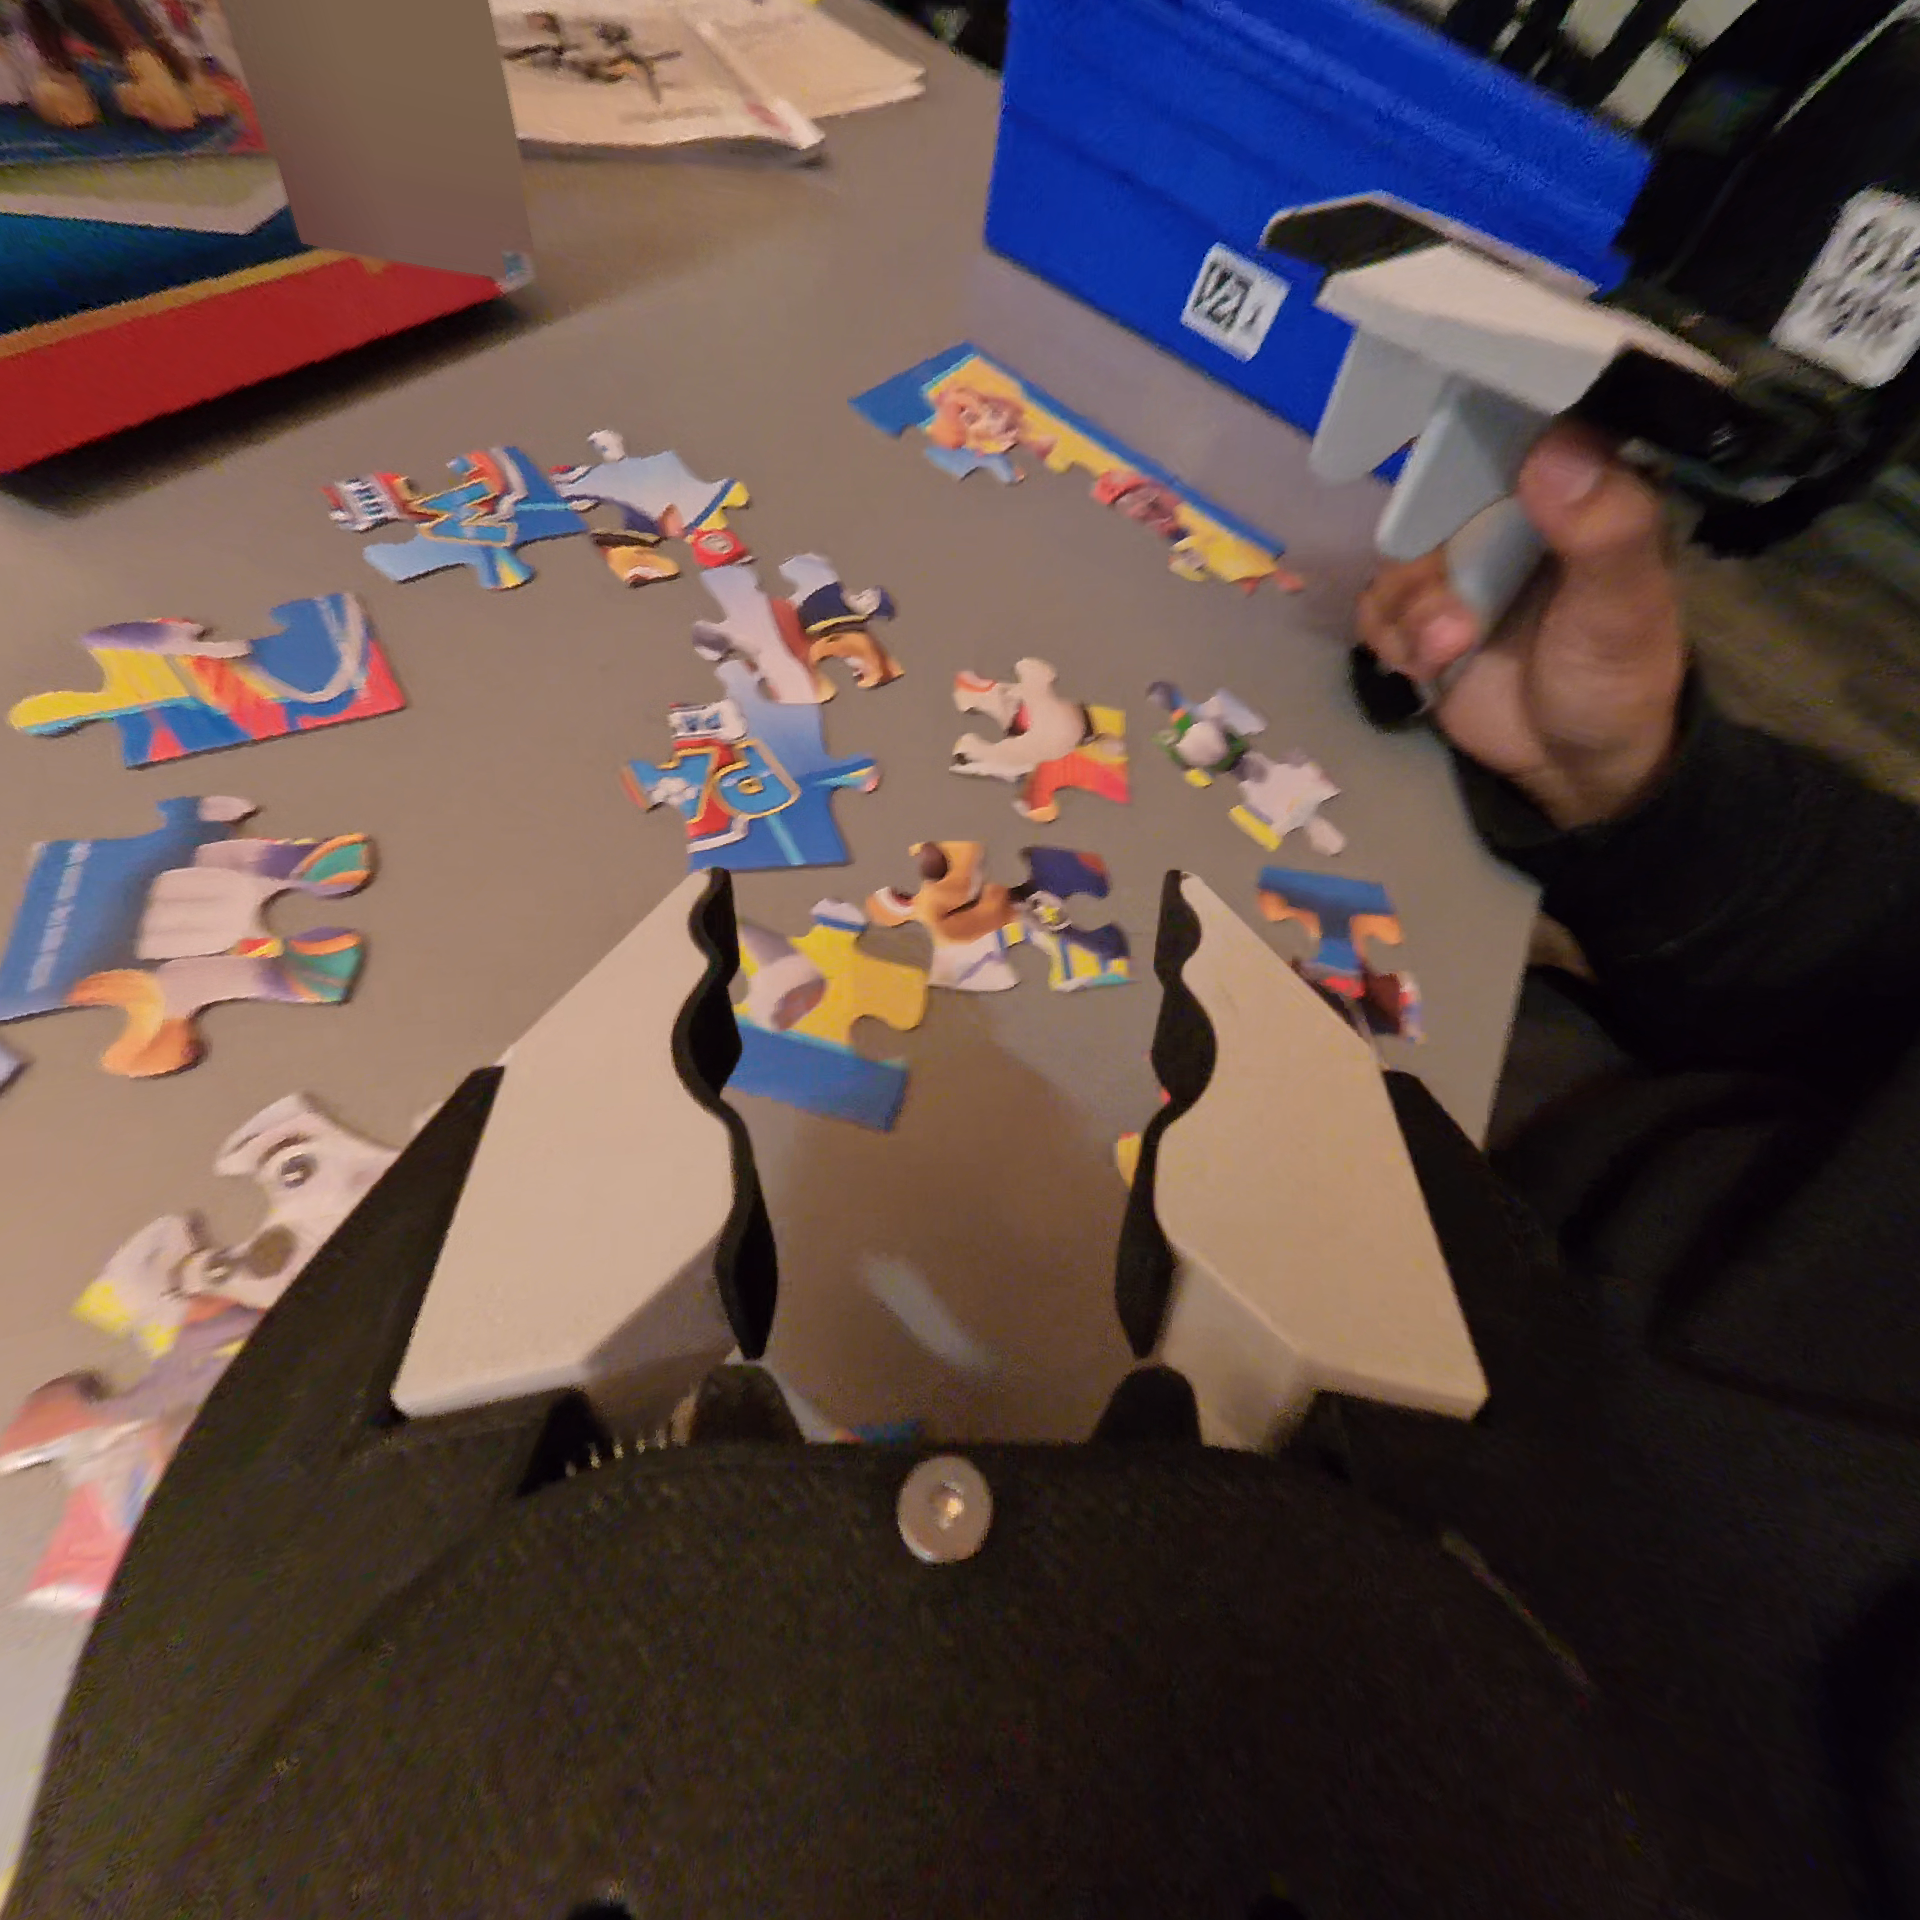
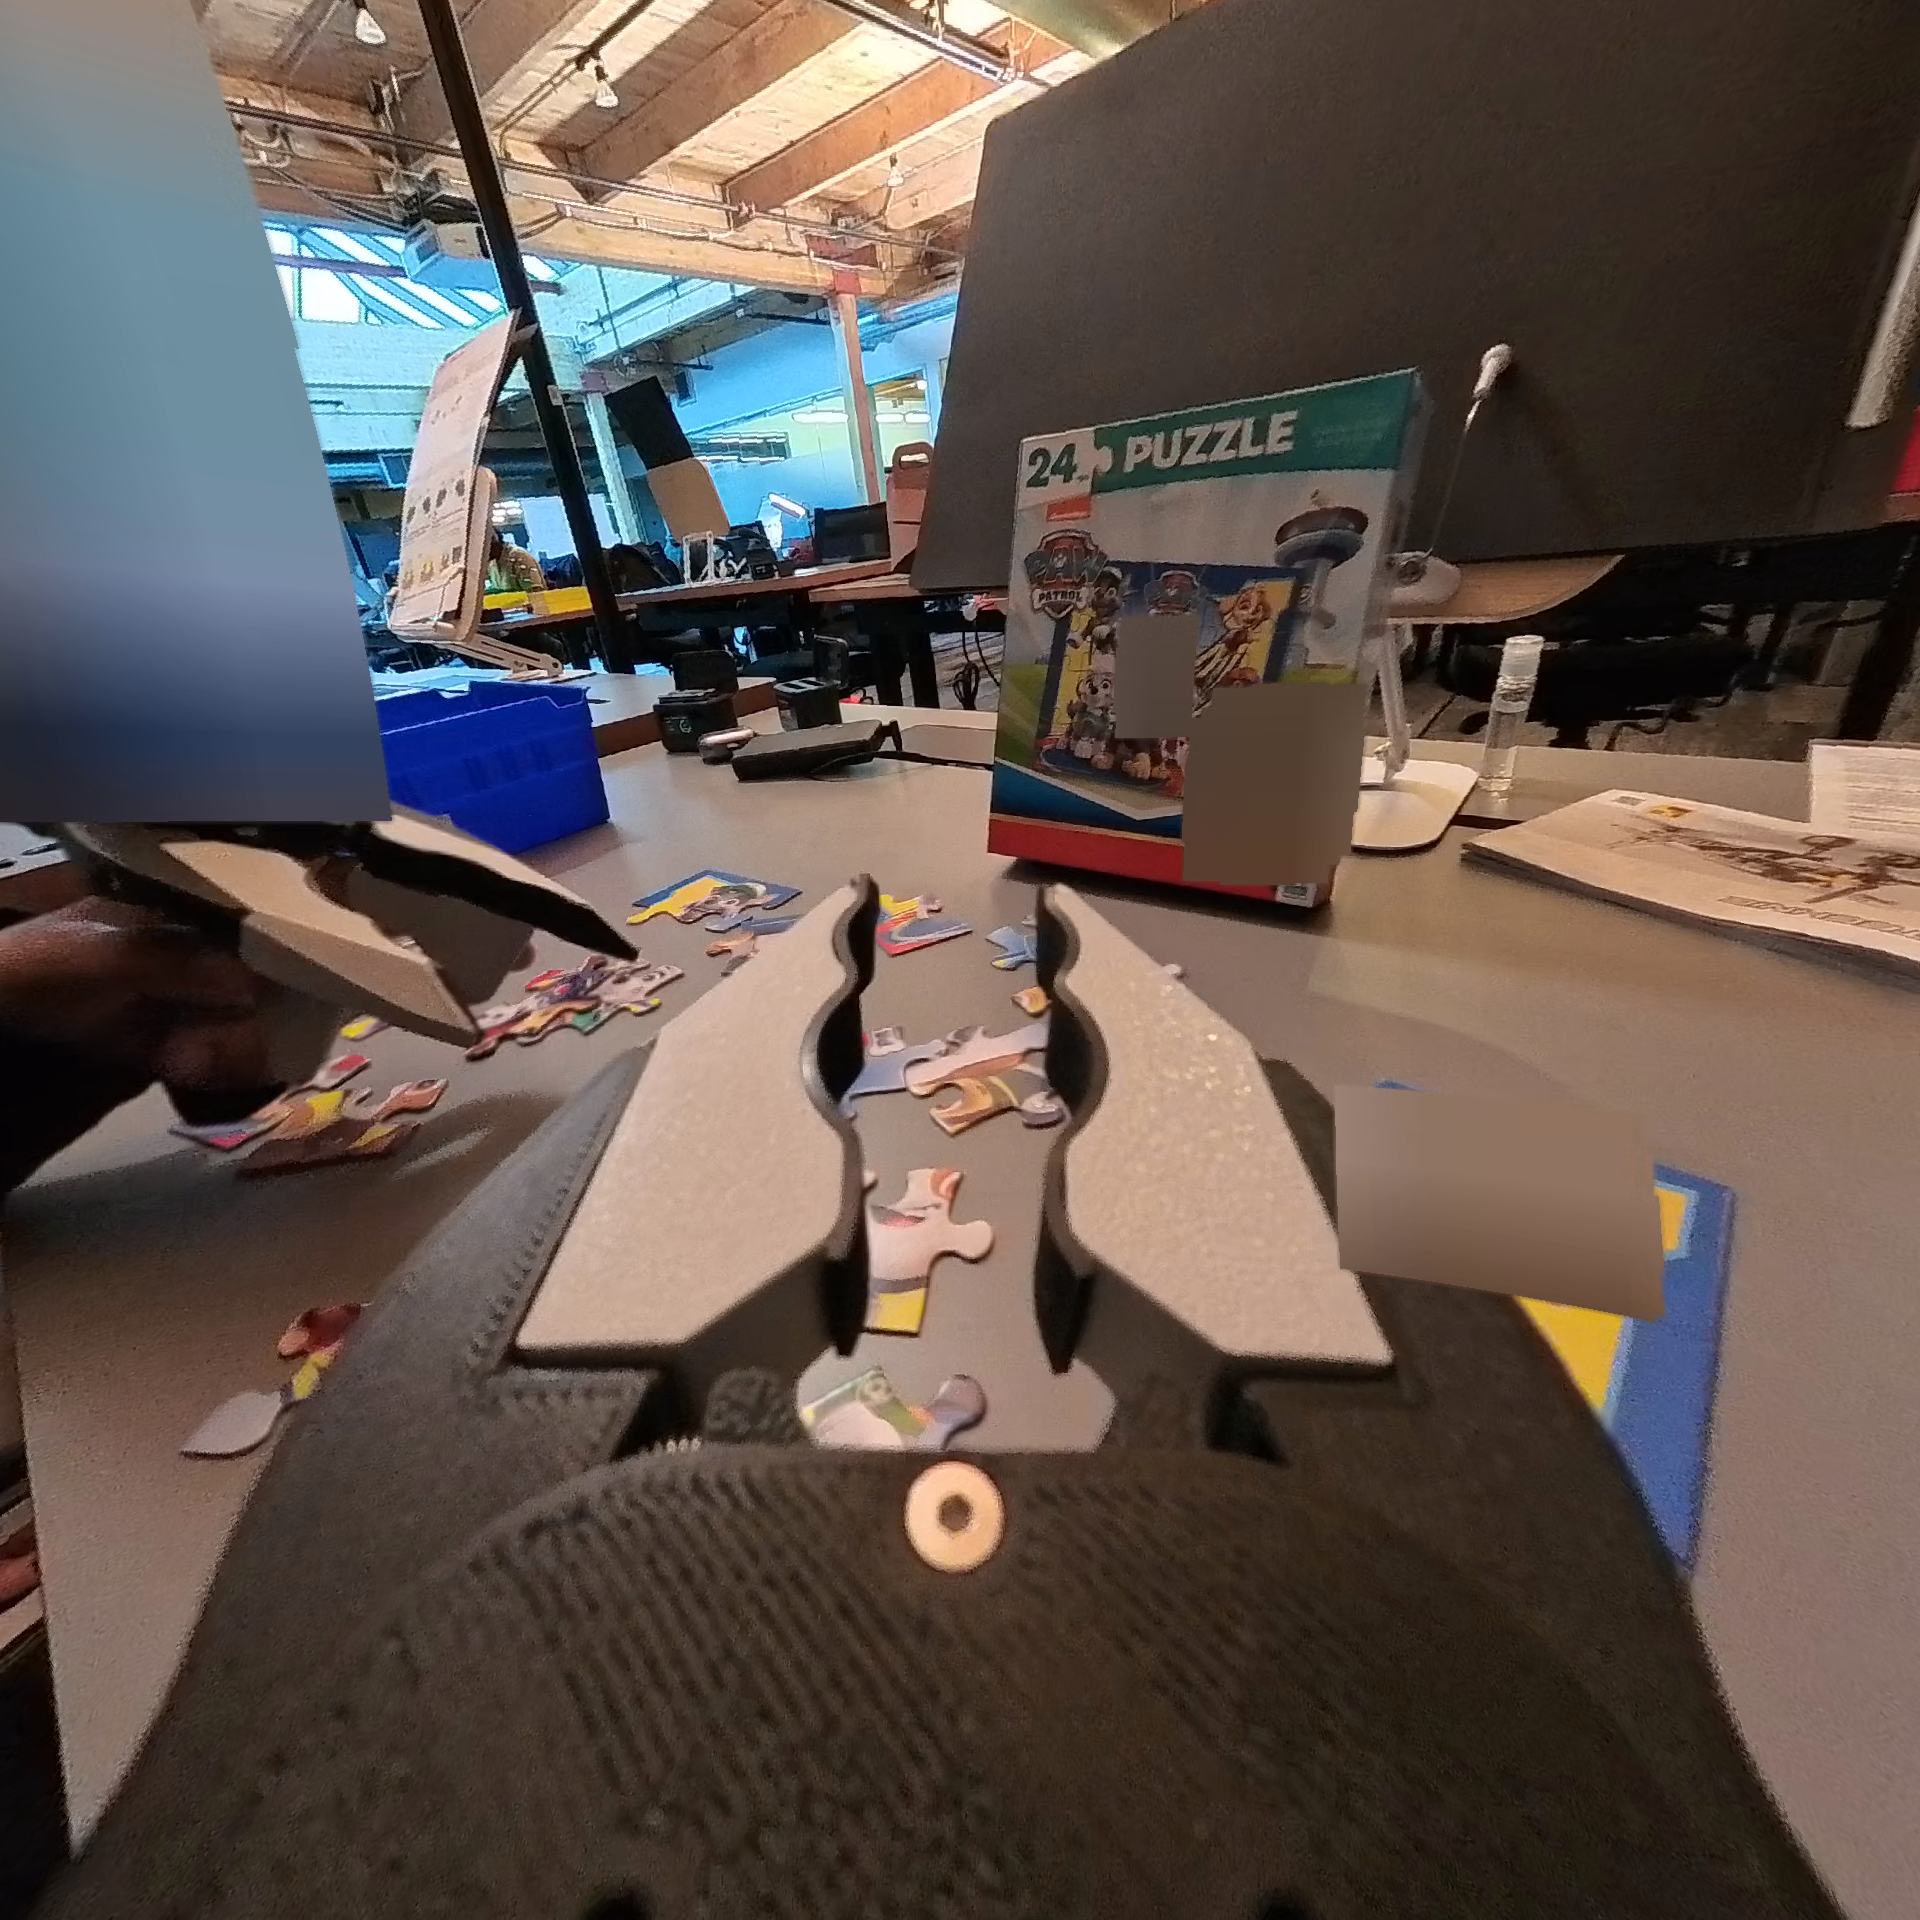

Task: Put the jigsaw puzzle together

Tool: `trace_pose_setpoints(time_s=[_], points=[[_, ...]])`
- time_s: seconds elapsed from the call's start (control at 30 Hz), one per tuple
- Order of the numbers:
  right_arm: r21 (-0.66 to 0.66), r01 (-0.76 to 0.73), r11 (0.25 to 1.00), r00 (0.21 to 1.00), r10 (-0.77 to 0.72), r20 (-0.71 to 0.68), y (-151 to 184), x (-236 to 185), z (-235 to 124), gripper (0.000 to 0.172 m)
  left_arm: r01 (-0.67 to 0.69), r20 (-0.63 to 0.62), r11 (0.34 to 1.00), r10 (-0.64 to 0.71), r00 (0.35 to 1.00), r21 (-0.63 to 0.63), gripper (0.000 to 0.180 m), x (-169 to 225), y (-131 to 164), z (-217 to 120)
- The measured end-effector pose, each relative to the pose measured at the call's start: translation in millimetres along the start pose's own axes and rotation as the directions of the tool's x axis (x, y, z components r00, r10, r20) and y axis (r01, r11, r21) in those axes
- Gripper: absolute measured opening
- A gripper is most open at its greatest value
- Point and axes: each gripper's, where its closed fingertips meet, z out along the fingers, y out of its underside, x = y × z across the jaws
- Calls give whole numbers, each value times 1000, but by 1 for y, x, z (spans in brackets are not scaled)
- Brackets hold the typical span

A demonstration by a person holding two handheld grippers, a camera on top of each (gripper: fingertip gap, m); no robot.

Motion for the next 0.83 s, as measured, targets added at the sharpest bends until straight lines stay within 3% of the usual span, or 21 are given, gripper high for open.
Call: trace_pose_setpoints(time_s=[0.13, 0.23, 0.43, 0.83], points=[[4, 46, 999, 993, -45, -112, -5, 18, -21, 18, 10, 26, 998, -11, 1000, 56, 99, 8, 6, -1], [50, 71, 996, 985, -62, -162, -13, 28, -37, 17, 71, -40, 986, -66, 997, 148, 106, 23, 5, -6], [66, 17, 998, 994, -10, -105, -13, 27, -34, 23, 195, -157, 925, -151, 976, 326, 90, 26, -15, -17], [8, 50, 999, 996, -50, -74, -2, 17, -24, 26, 175, -150, 916, -128, 980, 362, 84, 26, -17, -22]])
